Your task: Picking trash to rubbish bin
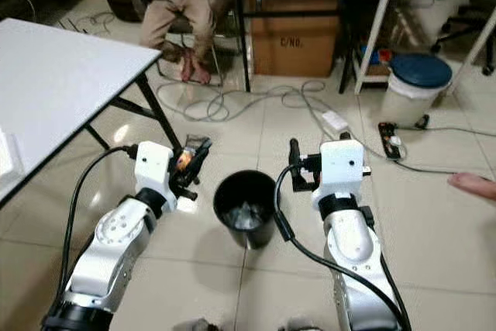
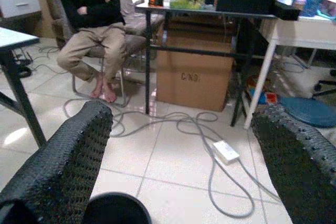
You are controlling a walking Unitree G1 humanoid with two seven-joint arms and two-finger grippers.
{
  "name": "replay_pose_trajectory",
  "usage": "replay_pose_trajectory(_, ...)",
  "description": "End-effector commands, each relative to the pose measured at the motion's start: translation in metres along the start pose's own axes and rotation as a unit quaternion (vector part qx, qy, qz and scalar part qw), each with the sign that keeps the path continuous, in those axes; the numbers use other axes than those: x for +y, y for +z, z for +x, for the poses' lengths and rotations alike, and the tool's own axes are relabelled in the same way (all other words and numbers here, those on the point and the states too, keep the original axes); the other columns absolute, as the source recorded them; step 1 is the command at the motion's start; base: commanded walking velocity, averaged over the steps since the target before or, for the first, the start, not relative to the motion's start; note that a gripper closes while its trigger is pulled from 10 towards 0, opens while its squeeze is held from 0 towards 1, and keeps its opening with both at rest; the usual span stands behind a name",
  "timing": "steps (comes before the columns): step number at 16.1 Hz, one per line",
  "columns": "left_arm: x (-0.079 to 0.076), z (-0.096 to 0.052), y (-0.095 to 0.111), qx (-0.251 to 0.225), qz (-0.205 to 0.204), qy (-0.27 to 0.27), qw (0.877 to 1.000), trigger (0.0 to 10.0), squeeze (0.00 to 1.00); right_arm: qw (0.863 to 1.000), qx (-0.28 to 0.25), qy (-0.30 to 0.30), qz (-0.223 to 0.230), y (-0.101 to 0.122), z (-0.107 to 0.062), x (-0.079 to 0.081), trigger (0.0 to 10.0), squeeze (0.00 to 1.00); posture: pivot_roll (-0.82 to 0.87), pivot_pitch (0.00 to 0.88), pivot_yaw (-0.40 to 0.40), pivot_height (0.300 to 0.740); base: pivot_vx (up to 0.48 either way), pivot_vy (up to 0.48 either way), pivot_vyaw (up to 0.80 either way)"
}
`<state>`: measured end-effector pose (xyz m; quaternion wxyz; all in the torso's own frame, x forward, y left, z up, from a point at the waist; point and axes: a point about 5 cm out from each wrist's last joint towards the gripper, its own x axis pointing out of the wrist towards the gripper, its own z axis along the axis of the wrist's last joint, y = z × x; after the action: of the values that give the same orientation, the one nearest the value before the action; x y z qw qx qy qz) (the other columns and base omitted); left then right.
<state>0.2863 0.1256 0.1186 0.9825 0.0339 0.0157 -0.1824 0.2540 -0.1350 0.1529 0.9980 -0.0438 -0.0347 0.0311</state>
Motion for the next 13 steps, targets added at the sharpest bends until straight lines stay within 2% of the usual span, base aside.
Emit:
replay_pose_trajectory(1,0.0097,-0.003,-0.0011,0.007,0.01,0.016,1.0,10.0,0.0,1.0,-0.007,0.008,0.005,0.003,-0.0008,0.0063,10.0,0.0,-0.11,0.144,0.078,0.74,0.386,0.0,0.0)
replay_pose_trajectory(13,0.0069,-0.003,-0.0016,0.008,0.016,0.01,1.0,10.0,0.0,1.0,-0.005,0.007,0.003,0.0015,-0.0014,0.0067,10.0,0.0,-0.11,0.146,0.078,0.74,0.346,0.0,0.0)
